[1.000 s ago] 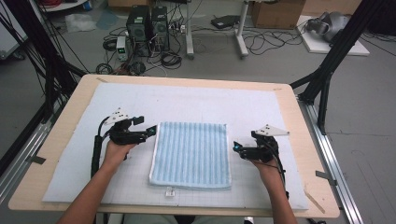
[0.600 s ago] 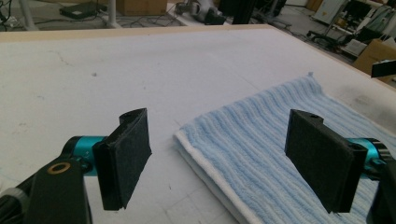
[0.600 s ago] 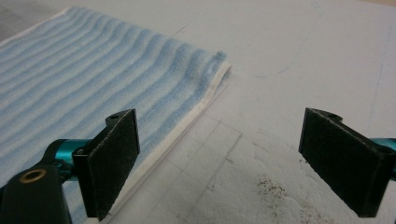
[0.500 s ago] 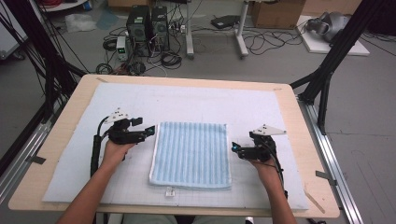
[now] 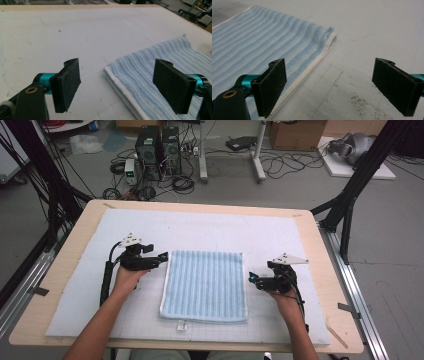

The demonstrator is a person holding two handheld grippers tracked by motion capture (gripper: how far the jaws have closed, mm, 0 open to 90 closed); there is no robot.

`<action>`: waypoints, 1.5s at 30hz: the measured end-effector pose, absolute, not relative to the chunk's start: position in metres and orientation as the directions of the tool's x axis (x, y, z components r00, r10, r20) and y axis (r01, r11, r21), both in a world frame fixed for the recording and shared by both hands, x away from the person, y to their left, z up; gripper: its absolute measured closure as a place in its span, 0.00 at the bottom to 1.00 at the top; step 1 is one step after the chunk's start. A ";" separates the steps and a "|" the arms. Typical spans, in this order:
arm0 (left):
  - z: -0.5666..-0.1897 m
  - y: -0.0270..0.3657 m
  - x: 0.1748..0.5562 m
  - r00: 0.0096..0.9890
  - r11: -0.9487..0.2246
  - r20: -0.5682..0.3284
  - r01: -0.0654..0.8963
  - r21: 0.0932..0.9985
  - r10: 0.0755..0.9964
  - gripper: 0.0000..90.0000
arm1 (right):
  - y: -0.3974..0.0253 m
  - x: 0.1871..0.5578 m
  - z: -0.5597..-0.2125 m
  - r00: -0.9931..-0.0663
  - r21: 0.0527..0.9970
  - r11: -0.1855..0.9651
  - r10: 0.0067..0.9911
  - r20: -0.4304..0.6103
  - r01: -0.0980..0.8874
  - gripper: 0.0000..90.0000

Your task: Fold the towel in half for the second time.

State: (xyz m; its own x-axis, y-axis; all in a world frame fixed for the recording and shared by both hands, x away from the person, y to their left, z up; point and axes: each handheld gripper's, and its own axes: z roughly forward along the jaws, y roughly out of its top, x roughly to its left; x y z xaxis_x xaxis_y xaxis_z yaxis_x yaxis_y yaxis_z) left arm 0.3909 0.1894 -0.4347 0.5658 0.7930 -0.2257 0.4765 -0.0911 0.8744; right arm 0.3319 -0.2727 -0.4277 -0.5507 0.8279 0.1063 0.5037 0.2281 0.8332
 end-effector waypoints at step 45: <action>-0.444 0.168 0.417 0.615 -0.205 -0.195 0.518 0.831 0.764 0.97 | -0.228 0.382 -0.436 -0.574 0.758 0.290 0.808 0.133 0.584 0.19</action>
State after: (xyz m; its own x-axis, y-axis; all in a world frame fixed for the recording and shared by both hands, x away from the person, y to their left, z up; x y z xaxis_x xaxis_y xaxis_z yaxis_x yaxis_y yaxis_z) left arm 0.4171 0.1678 -0.4441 0.6147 0.7644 -0.1947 0.5176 -0.2046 0.8308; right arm 0.3824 -0.2279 -0.4358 -0.5738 0.8081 0.1333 0.5840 0.2896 0.7583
